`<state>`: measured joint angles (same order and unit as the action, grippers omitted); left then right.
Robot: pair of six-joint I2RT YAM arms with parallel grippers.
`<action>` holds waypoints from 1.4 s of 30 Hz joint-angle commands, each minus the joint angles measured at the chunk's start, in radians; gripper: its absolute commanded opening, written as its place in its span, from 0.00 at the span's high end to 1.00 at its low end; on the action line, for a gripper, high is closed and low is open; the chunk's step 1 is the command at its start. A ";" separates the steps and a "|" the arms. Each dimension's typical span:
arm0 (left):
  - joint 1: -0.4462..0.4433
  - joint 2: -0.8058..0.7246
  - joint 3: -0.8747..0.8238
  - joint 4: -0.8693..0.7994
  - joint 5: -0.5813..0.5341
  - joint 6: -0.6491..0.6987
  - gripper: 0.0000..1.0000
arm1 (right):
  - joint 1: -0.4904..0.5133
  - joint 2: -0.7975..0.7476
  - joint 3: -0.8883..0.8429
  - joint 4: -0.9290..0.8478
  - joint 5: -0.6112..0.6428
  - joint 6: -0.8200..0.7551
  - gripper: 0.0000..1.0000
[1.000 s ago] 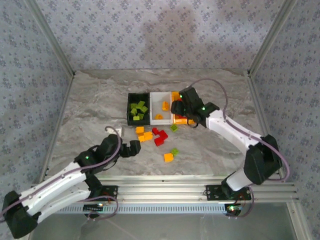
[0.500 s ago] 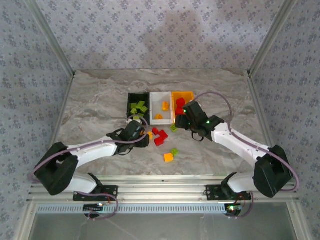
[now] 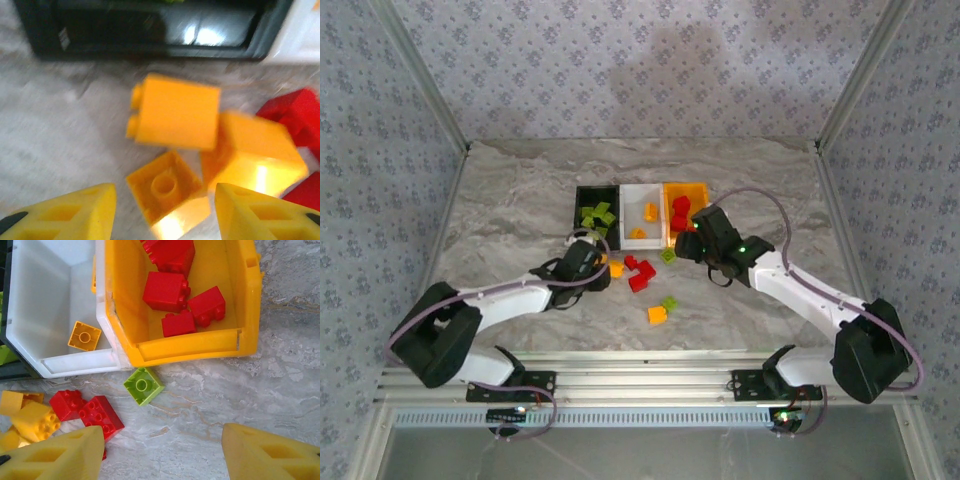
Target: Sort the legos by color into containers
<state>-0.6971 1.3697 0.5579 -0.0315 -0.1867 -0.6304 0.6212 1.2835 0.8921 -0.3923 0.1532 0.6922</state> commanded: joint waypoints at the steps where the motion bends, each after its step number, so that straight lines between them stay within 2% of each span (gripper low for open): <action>1: 0.007 -0.103 -0.080 -0.105 -0.001 -0.040 0.46 | -0.008 -0.032 -0.018 0.006 0.008 0.019 0.35; 6: 0.005 -0.337 -0.105 -0.238 0.011 -0.057 0.44 | -0.014 -0.037 -0.022 0.018 -0.003 0.026 0.35; 11: -0.003 -0.457 -0.034 -0.311 0.048 -0.048 0.25 | -0.014 -0.036 -0.019 0.030 -0.010 0.033 0.35; 15: -0.002 -0.415 -0.001 -0.289 0.047 -0.019 0.14 | -0.011 -0.030 -0.017 0.027 -0.011 0.036 0.35; 21: 0.005 -0.195 0.024 -0.165 0.102 0.024 0.11 | -0.006 -0.016 -0.013 0.024 -0.014 0.046 0.35; 24: 0.004 -0.111 0.030 -0.086 0.126 0.033 0.11 | -0.003 -0.019 -0.010 0.016 -0.006 0.045 0.35; 28: 0.012 -0.048 0.039 -0.064 0.074 0.026 0.13 | -0.003 -0.029 -0.016 0.012 0.000 0.045 0.35; 42: 0.100 -0.030 -0.033 -0.047 0.015 -0.019 0.36 | -0.009 -0.059 -0.032 0.009 0.009 0.038 0.35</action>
<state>-0.6071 1.3499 0.5514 -0.0582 -0.1436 -0.6411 0.6140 1.2552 0.8761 -0.3698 0.1432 0.7185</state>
